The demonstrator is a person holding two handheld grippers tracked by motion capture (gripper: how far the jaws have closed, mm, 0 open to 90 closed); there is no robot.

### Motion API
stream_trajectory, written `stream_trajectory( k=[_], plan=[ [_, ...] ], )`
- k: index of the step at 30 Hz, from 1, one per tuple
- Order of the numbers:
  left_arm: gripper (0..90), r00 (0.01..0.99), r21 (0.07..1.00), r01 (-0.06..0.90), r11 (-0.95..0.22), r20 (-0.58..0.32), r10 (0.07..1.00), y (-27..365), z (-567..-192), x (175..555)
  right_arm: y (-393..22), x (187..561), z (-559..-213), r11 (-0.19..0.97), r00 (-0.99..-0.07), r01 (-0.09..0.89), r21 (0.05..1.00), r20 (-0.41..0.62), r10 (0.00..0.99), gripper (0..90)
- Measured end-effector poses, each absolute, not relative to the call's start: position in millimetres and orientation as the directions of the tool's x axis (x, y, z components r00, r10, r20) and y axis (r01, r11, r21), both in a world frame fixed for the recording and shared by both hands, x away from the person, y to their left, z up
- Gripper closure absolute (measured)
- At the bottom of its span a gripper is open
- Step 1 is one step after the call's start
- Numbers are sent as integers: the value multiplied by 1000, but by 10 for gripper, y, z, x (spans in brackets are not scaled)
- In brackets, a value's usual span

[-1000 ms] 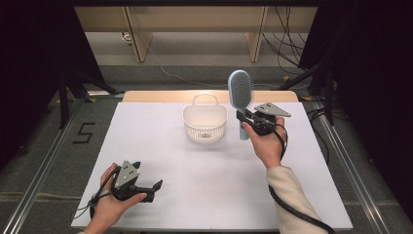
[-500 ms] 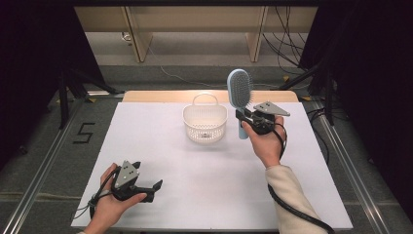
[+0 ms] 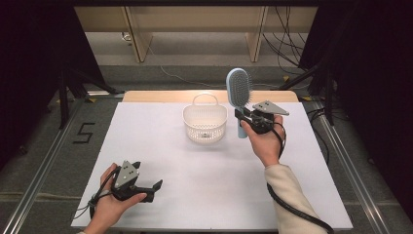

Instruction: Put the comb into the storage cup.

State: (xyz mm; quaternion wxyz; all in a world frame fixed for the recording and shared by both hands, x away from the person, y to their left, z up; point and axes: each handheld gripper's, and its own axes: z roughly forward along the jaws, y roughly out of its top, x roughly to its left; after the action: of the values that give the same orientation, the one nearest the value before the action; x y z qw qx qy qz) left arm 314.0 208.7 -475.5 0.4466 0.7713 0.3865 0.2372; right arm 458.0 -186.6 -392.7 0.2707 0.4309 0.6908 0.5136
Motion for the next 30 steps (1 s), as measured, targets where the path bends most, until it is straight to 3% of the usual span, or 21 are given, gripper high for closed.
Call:
stream_trajectory(
  k=[30],
  plan=[
    [6, 589, 872, 384, -303, 22, 808, 2087, -4755, 3141, -1798, 4620, -3878, 97, -486, 310, 946, 70, 871, 704]
  ],
)
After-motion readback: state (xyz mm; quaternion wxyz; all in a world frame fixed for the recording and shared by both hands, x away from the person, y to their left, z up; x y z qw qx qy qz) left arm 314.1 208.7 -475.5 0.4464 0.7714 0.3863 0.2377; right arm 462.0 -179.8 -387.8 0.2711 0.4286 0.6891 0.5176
